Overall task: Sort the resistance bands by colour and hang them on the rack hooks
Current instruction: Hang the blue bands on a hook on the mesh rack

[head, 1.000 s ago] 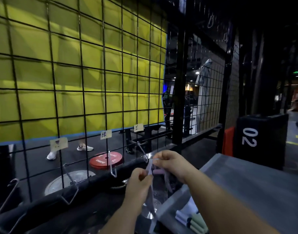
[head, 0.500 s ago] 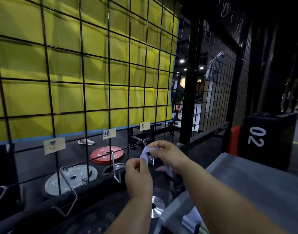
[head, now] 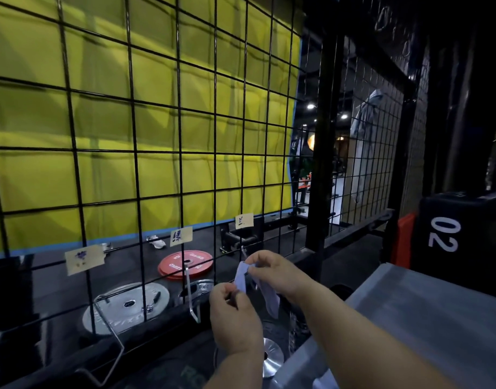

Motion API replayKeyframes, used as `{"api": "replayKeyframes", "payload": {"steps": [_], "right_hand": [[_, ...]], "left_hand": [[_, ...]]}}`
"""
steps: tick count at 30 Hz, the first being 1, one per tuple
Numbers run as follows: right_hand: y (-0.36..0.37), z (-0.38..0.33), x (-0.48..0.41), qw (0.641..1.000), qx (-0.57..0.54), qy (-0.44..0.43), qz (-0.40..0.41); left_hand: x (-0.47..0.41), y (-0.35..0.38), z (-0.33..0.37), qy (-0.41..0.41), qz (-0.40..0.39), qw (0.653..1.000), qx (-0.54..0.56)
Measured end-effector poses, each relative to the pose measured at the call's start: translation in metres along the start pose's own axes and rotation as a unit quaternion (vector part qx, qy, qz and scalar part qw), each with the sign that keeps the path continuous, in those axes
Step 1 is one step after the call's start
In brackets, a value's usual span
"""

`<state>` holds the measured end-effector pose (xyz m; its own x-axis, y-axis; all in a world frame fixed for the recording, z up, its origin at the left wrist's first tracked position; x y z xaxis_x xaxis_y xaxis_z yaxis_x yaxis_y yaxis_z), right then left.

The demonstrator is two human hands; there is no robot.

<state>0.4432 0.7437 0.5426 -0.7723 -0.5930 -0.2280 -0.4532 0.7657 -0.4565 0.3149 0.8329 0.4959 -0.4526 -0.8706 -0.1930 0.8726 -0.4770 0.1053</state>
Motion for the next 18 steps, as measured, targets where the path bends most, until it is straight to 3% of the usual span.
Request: {"api": "replayKeyframes", "payload": {"steps": [9,18], "right_hand": [[0.003,0.008,-0.001,0.998,-0.052,0.022,0.007],[0.008,0.03,0.017,0.98,-0.178,0.076,0.038]], "left_hand": [[-0.004,0.009,-0.013,-0.005,-0.013,1.0,-0.003],[0.0,0.026,-0.01,0.06,-0.102,0.992,-0.053]]}}
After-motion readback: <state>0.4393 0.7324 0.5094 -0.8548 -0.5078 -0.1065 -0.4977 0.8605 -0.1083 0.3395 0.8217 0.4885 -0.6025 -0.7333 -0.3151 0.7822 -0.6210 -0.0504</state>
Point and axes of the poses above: each hand's wrist, its own x-axis away from the middle knuckle, its own y-axis out of the palm, z = x × y, the point moved 10 cm from there along -x, towards the middle knuckle, and after that the axes turned 2 degrees about -x, right-handed, at the moved point
